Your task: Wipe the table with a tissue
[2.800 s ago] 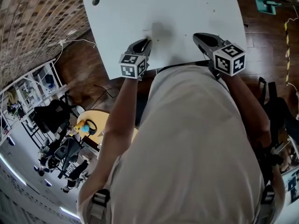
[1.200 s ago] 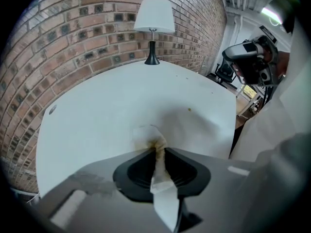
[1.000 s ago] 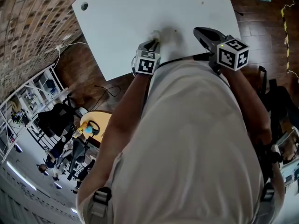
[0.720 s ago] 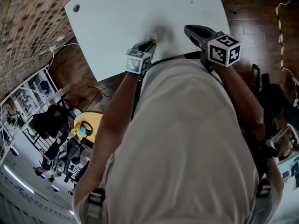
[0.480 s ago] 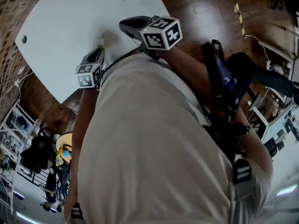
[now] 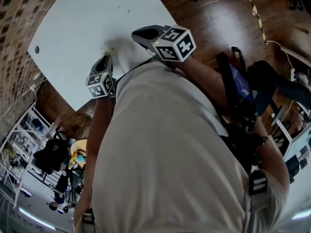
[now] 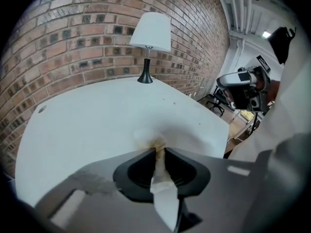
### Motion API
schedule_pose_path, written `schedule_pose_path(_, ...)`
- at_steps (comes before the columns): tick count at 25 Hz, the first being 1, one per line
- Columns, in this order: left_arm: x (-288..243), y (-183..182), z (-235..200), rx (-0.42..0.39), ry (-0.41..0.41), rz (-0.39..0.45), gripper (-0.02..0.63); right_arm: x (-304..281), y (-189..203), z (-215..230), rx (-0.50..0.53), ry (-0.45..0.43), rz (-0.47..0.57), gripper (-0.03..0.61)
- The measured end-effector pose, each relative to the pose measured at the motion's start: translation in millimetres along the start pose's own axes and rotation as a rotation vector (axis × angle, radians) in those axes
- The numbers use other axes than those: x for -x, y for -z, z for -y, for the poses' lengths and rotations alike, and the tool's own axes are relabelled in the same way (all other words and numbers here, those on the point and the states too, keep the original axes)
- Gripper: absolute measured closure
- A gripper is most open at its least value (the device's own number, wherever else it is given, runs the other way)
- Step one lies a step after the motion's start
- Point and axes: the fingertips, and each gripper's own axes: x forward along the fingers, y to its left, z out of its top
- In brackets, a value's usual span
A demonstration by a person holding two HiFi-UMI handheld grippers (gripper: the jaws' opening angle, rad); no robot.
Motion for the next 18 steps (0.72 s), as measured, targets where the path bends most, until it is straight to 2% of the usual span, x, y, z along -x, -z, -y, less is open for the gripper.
schedule_pose_path(3,-8,5,-4,-0.012,-0.056,-0.045,0.546,12,-5,16,-0.016,0.027,0.024,0.570)
schedule_pose_path(7,-19,8,-12,-0.036,-0.064,-0.102,0.543,10,-9,27,-0.037,0.051,0.029,0.569)
schedule_pose_path(13,-26,14,-17,-0.041,-0.119,-0.141,0.541,12,-2,24,-0.058,0.057,0.030,0.569)
schedule_pose_path(18,-31,8,-7,-0.117,-0.098,-0.155,0.545,19,-1,28,-0.064,0.092,0.038,0.571)
